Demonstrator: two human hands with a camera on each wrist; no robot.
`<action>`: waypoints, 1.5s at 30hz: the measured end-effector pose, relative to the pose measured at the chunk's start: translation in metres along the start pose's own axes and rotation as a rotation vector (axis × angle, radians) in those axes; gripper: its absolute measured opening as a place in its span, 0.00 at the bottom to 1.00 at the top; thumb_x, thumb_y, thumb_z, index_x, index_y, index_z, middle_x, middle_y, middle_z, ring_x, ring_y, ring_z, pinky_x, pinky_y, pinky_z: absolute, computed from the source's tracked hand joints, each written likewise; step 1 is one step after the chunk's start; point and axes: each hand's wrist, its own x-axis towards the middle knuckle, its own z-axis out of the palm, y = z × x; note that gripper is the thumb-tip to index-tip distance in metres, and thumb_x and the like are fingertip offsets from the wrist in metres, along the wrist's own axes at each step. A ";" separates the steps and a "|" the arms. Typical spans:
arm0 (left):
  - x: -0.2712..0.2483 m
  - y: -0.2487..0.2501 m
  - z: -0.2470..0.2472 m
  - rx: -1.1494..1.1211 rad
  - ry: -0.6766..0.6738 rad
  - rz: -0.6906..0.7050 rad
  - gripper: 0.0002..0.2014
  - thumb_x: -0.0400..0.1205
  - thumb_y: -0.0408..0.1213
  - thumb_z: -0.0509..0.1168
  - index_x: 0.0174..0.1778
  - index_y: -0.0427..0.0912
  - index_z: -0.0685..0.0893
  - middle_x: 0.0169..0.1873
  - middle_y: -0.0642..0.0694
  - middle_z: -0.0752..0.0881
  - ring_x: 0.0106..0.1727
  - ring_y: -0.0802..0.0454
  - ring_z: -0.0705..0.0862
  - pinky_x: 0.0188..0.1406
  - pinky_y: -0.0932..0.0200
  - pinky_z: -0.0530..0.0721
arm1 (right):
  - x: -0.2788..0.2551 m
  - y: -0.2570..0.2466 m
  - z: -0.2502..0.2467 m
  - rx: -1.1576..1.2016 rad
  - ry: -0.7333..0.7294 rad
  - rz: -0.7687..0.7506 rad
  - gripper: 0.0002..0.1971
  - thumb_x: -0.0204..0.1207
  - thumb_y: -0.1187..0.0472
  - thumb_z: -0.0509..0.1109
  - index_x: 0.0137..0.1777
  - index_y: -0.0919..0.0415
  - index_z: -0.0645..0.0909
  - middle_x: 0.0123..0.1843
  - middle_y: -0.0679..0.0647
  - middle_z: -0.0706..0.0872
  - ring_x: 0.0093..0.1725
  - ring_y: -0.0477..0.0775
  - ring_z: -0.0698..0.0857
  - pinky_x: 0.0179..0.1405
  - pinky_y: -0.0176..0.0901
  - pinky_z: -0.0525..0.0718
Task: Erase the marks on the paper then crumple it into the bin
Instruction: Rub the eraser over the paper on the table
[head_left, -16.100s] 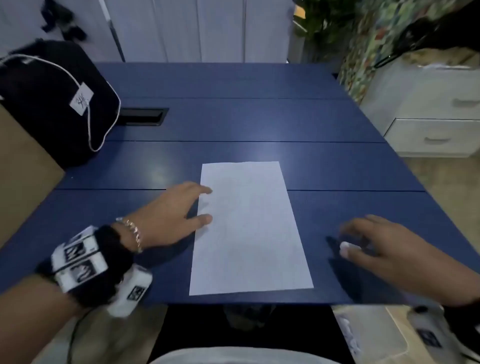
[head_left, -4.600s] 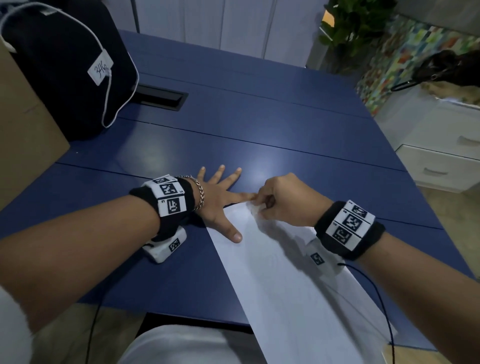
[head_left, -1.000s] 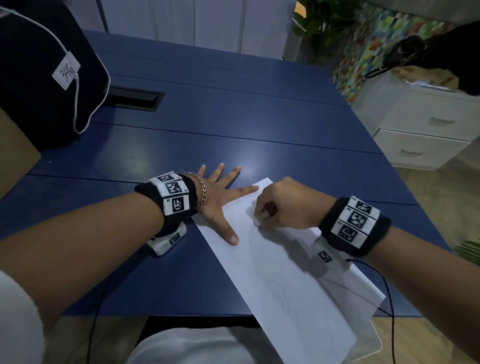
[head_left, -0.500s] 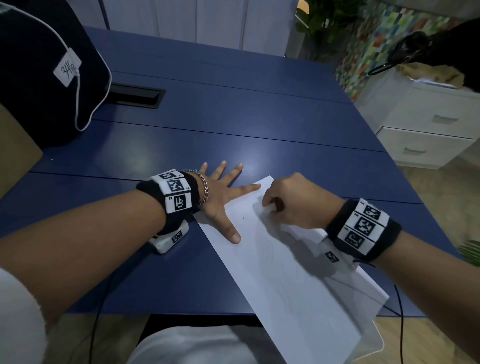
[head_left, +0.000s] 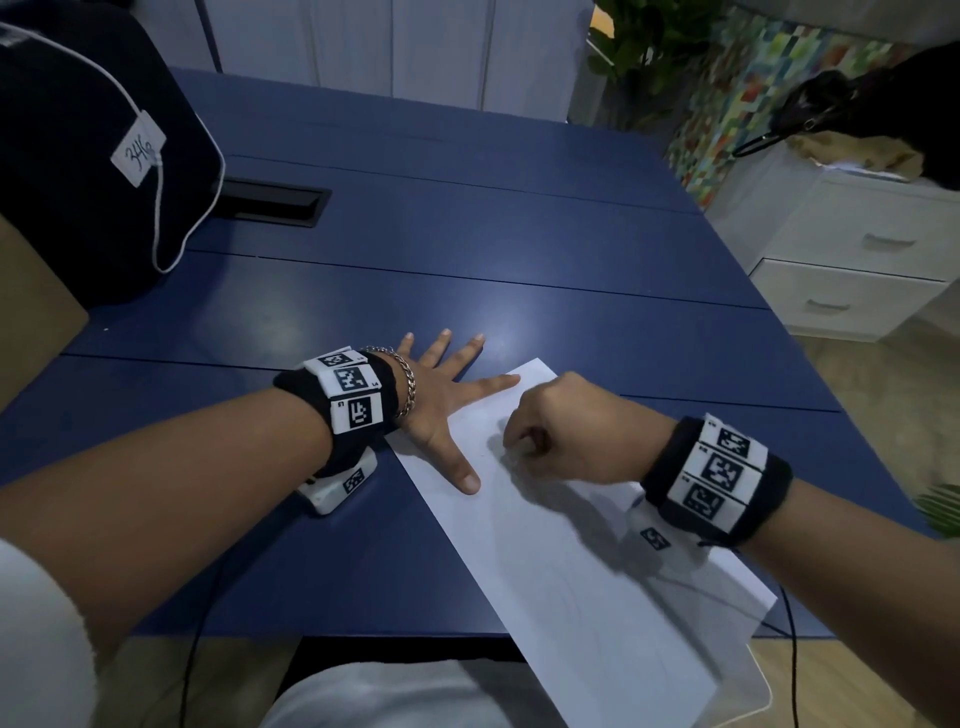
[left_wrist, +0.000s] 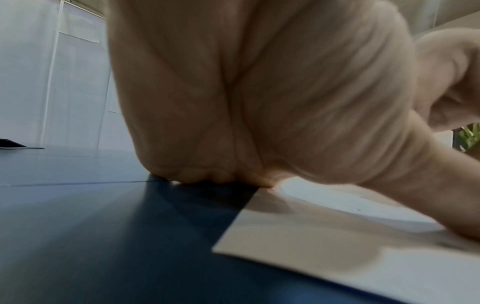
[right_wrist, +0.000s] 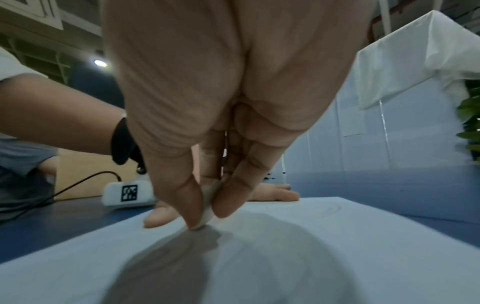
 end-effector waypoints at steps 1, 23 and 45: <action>-0.001 0.000 0.000 -0.005 -0.002 0.003 0.73 0.50 0.88 0.73 0.78 0.88 0.24 0.84 0.54 0.14 0.84 0.37 0.14 0.78 0.16 0.22 | 0.004 0.008 -0.003 -0.011 0.046 0.041 0.04 0.72 0.61 0.72 0.38 0.50 0.85 0.35 0.44 0.86 0.33 0.44 0.80 0.36 0.39 0.80; -0.003 0.001 -0.002 -0.016 -0.002 0.005 0.72 0.50 0.88 0.73 0.77 0.88 0.24 0.84 0.54 0.14 0.84 0.37 0.14 0.78 0.16 0.22 | 0.015 0.024 -0.001 -0.044 0.213 0.138 0.05 0.70 0.62 0.71 0.37 0.54 0.87 0.32 0.47 0.85 0.31 0.47 0.79 0.35 0.46 0.79; -0.011 0.004 0.002 0.023 0.056 0.159 0.65 0.67 0.82 0.72 0.91 0.73 0.35 0.90 0.64 0.28 0.90 0.37 0.25 0.83 0.16 0.30 | 0.006 0.026 -0.005 0.092 0.108 0.164 0.09 0.71 0.60 0.76 0.49 0.48 0.93 0.36 0.39 0.89 0.35 0.35 0.85 0.36 0.24 0.76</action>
